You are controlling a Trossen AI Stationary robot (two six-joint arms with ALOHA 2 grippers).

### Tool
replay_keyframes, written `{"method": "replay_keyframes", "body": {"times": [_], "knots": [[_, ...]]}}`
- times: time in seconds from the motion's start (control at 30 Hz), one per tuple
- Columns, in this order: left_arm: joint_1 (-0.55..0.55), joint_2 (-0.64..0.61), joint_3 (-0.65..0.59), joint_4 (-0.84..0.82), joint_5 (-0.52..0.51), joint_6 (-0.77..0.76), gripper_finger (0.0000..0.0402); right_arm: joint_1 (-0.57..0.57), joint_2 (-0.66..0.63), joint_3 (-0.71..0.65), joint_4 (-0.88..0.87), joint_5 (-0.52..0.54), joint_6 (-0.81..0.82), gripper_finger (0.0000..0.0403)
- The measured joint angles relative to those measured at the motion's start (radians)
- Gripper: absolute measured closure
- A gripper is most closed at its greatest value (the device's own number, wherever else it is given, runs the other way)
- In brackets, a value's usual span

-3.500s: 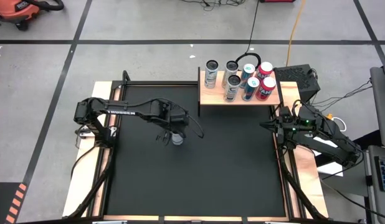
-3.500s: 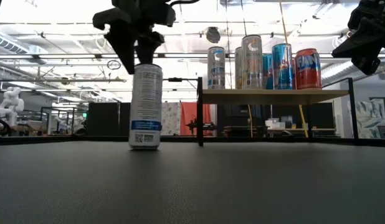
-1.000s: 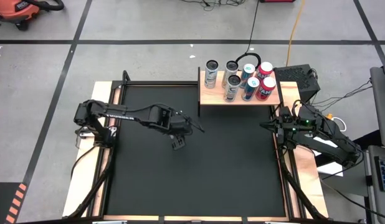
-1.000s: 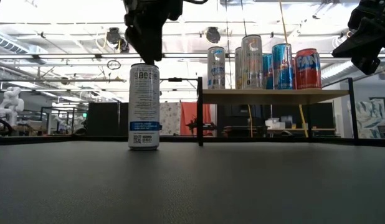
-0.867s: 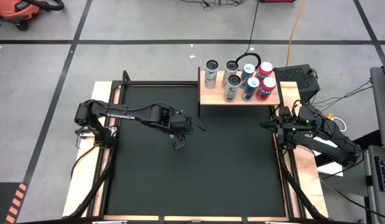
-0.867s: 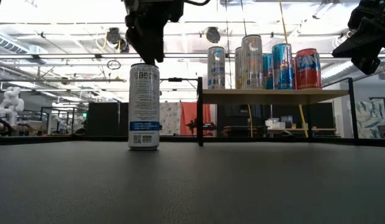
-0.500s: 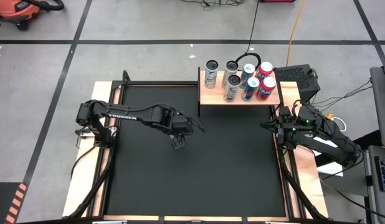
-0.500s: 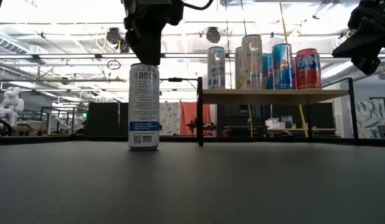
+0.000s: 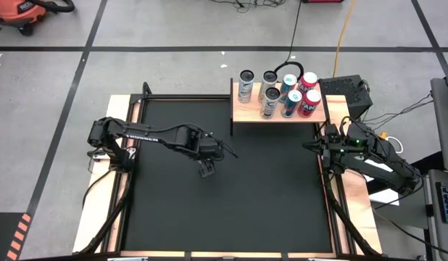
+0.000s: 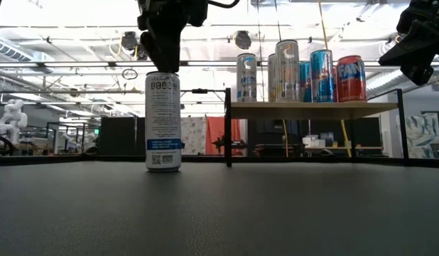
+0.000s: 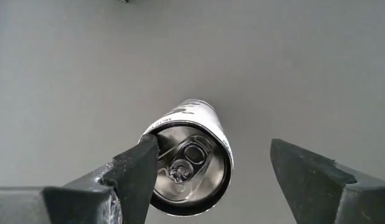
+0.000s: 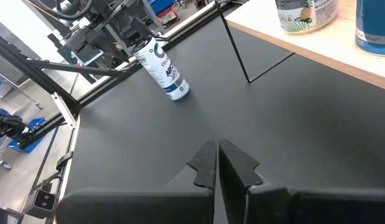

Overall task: Place canned beverage on shelf
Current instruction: Put the white blue soda can on the shelf aligned with the white blue soda can

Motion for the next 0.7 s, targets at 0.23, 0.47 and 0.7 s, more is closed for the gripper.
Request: {"method": "replay_keyframes", "body": {"times": [0.23, 0.47, 0.7], "knots": [[0.003, -0.002, 0.0, -0.004, -0.006, 0.024, 0.0105, 0.0, 0.0, 0.0, 0.0, 0.0, 0.0, 0.0403], [0.01, -0.002, -0.002, 0.019, -0.01, 0.024, 0.0105, 0.0, 0.0, 0.0, 0.0, 0.0, 0.0, 0.0403], [0.01, -0.002, -0.002, 0.02, -0.019, 0.024, 0.0105, 0.0, 0.0, 0.0, 0.0, 0.0, 0.0, 0.0403]]}}
